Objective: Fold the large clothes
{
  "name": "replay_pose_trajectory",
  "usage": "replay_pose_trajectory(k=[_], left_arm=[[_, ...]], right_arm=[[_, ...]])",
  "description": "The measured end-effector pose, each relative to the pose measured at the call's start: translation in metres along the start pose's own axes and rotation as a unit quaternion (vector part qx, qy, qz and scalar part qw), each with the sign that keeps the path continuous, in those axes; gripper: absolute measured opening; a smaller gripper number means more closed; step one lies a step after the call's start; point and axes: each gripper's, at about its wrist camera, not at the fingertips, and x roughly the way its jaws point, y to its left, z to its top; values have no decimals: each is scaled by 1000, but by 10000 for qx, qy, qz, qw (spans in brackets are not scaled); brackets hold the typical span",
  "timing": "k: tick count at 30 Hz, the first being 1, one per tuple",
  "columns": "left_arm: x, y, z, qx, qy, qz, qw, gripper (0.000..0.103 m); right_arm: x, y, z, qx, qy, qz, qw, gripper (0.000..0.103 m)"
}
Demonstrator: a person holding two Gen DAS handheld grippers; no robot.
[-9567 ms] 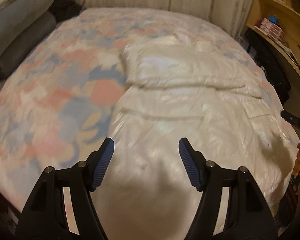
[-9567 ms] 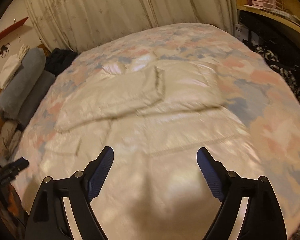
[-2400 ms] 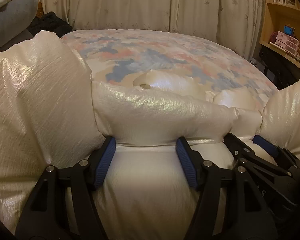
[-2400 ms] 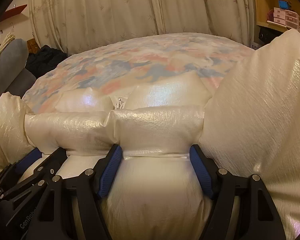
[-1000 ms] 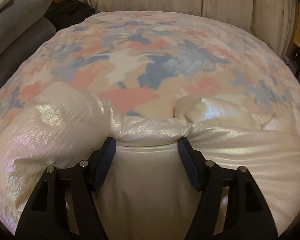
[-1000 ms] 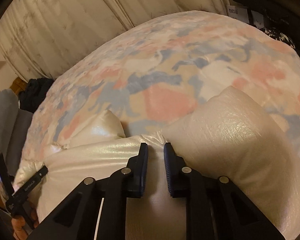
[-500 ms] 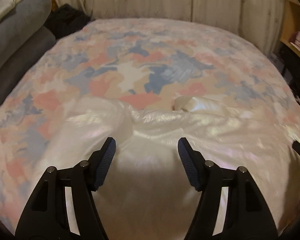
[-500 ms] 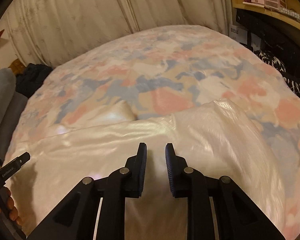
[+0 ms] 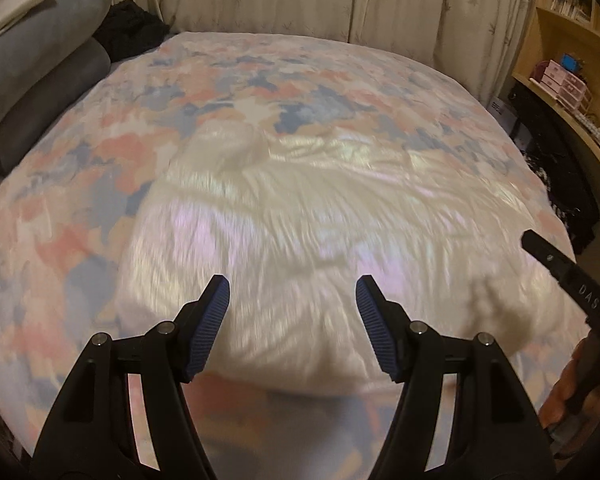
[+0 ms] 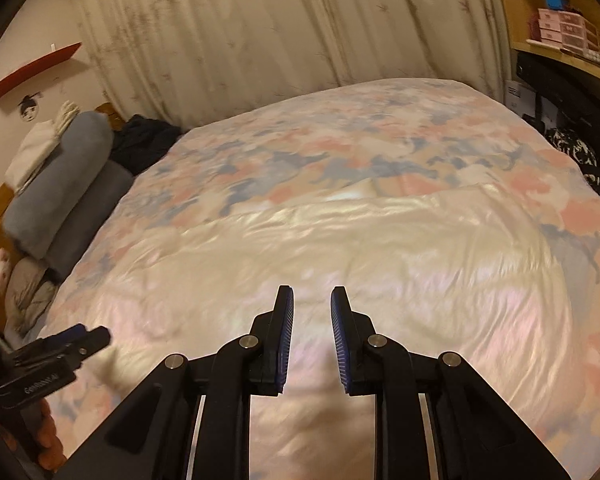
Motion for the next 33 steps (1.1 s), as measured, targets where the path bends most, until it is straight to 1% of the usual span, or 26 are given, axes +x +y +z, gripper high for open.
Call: replay_pose_trajectory(k=[3,5,7,9,10,12,13,15,17,18,19,20,21,22,25,28,30,33], left_arm=[[-11,1,-20,-16,17,-68,10000,63],[-13,1,-31,-26,118,-170,9998,63],[-6,4,-42,-53,292,-261,9992,63],[8,12,-50,-220,470,-414,9978,63],[14,18,-58,-382,568,-585,9959,63],[31,32,-70,-797,779,-1049,9882,64],[40,40,-77,-1055,866,-1298,9821,64],[59,59,-90,-1670,1022,-1628,9670,64],[75,75,-100,-2191,1082,-1821,9524,64],[82,82,-104,-2415,1042,-1933,9452,64],[87,87,-106,-2562,957,-2016,9405,65],[88,89,-106,-2622,893,-2065,9384,66],[90,90,-104,-2667,798,-2119,9368,70],[92,90,-100,-2674,716,-2142,9367,73],[99,91,-90,-2657,510,-2129,9389,73],[110,98,-75,-2843,354,-2162,9334,74],[116,101,-67,-2891,244,-2118,9333,74],[121,105,-58,-2906,104,-2076,9340,74]], right_arm=[[-20,18,-25,-24,-1,154,9999,19],[-30,28,-41,-33,10,245,9997,19],[-36,35,-55,-75,23,260,9996,19],[-39,41,-69,-91,70,275,9996,19],[-37,40,-74,-96,101,283,9995,19],[-31,42,-85,-96,195,290,9993,19],[-28,41,-89,-98,230,292,9993,19],[-21,42,-99,-110,318,290,9990,19],[-13,39,-103,-95,385,296,9988,19],[-8,38,-104,-89,411,304,9987,19],[-4,38,-106,-78,434,323,9985,19],[-1,38,-108,-66,450,355,9983,19],[3,38,-109,-57,469,386,9981,19],[9,37,-106,-47,489,407,9980,19],[23,35,-100,-21,522,529,9972,19],[37,37,-89,-43,510,580,9970,19],[44,39,-78,-75,463,559,9973,19],[58,48,-53,-173,276,439,9985,19]])
